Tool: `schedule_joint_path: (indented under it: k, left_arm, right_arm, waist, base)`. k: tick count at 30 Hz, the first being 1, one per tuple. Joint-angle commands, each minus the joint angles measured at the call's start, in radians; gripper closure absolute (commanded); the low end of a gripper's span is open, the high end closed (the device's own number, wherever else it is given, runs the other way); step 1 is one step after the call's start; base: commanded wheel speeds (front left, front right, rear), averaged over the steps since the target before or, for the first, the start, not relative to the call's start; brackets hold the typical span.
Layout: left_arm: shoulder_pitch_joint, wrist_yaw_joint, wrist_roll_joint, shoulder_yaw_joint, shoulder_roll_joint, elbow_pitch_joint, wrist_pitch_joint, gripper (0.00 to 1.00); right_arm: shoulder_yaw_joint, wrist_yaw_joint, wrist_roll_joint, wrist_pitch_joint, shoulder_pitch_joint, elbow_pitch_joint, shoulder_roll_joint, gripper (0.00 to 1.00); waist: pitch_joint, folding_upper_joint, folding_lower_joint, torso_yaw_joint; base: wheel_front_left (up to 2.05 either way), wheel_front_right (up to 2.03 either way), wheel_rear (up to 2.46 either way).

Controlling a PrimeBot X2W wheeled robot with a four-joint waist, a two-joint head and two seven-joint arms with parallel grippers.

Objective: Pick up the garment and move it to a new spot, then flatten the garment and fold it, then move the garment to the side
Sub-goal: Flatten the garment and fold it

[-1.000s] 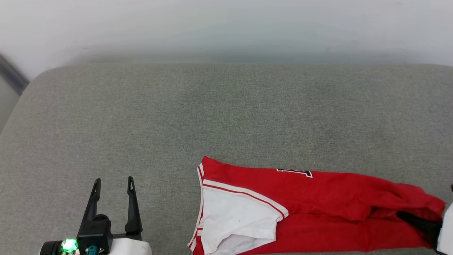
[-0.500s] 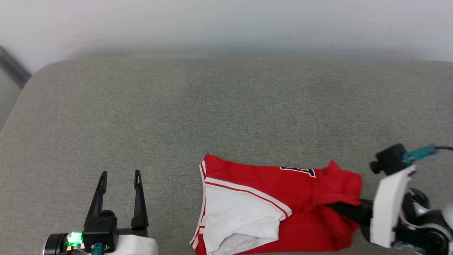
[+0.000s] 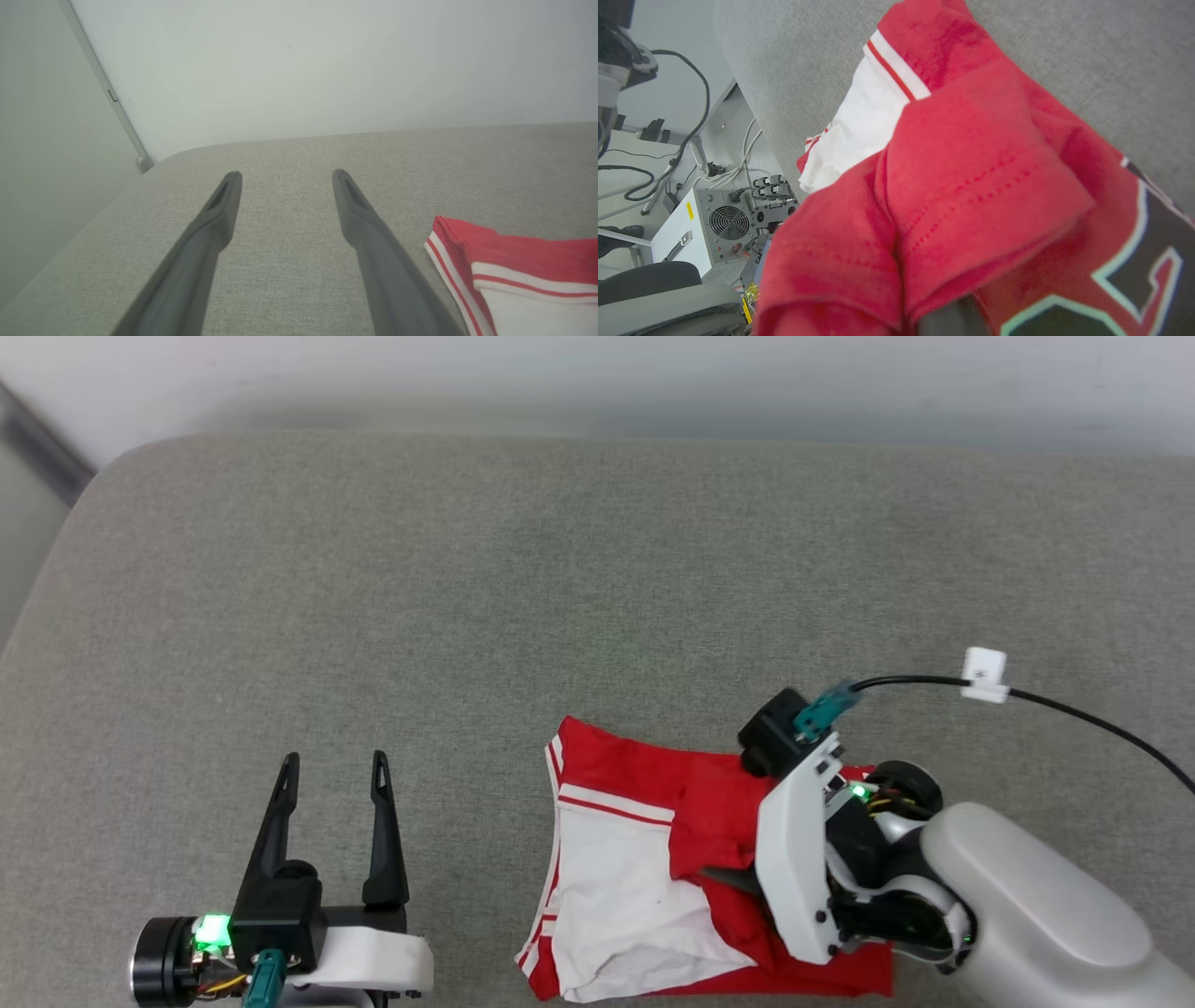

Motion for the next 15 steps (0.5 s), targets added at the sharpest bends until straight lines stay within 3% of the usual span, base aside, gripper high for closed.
schedule_joint_path:
  k: [1, 9, 10, 11, 12, 13, 14, 15]
  left_arm:
    - [-0.016, -0.005, 0.005, -0.004, -0.003, 0.003, -0.002, 0.00]
    - [-0.029, -0.005, 0.004, -0.003, -0.012, 0.010, -0.002, 0.00]
    - [-0.026, -0.004, 0.003, -0.001, -0.012, 0.011, -0.002, 0.00]
    - [-0.021, -0.004, 0.003, 0.001, -0.013, 0.012, -0.002, 0.00]
    - [-0.021, -0.004, 0.003, 0.001, -0.013, 0.012, -0.002, 0.00]
    - [-0.015, -0.003, 0.002, 0.005, -0.013, 0.014, -0.002, 0.00]
    - [-0.009, -0.004, 0.001, 0.007, -0.013, 0.016, -0.002, 0.00]
    - [-0.004, -0.005, 0.002, 0.009, -0.013, 0.017, -0.002, 0.00]
  right_arm:
    - [0.039, 0.000, -0.021, -0.012, -0.026, 0.049, 0.015, 1.00]
    - [0.152, -0.001, -0.069, -0.142, -0.070, 0.267, 0.060, 1.00]
    - [0.167, -0.001, -0.066, -0.151, -0.071, 0.276, 0.059, 0.76]
    - [0.182, -0.001, -0.061, -0.166, -0.075, 0.276, 0.055, 0.60]
    - [0.182, -0.001, -0.061, -0.166, -0.075, 0.276, 0.055, 0.60]
    - [0.184, -0.001, -0.061, -0.196, -0.084, 0.271, 0.047, 0.20]
    - [0.184, -0.001, -0.062, -0.223, -0.093, 0.264, 0.037, 0.00]
    - [0.189, -0.001, -0.059, -0.247, -0.096, 0.251, 0.028, 0.00]
  waist:
    - [0.013, 0.0000, -0.0001, 0.011]
    - [0.026, 0.0000, -0.0001, 0.024]
    - [0.023, 0.0000, -0.0001, 0.023]
    - [0.018, 0.0000, -0.0001, 0.020]
    - [0.018, 0.0000, -0.0001, 0.020]
    - [0.012, 0.0000, -0.0001, 0.016]
    - [0.005, 0.0000, -0.0001, 0.012]
    - [-0.004, 0.0000, -0.0001, 0.008]
  base:
    - [0.00, 0.00, 0.00]
    - [0.00, 0.00, 0.00]
    - [0.00, 0.00, 0.00]
    - [0.00, 0.00, 0.00]
    - [0.00, 0.00, 0.00]
    - [0.00, 0.00, 0.00]
    - [0.00, 0.00, 0.00]
    - [0.00, 0.00, 0.00]
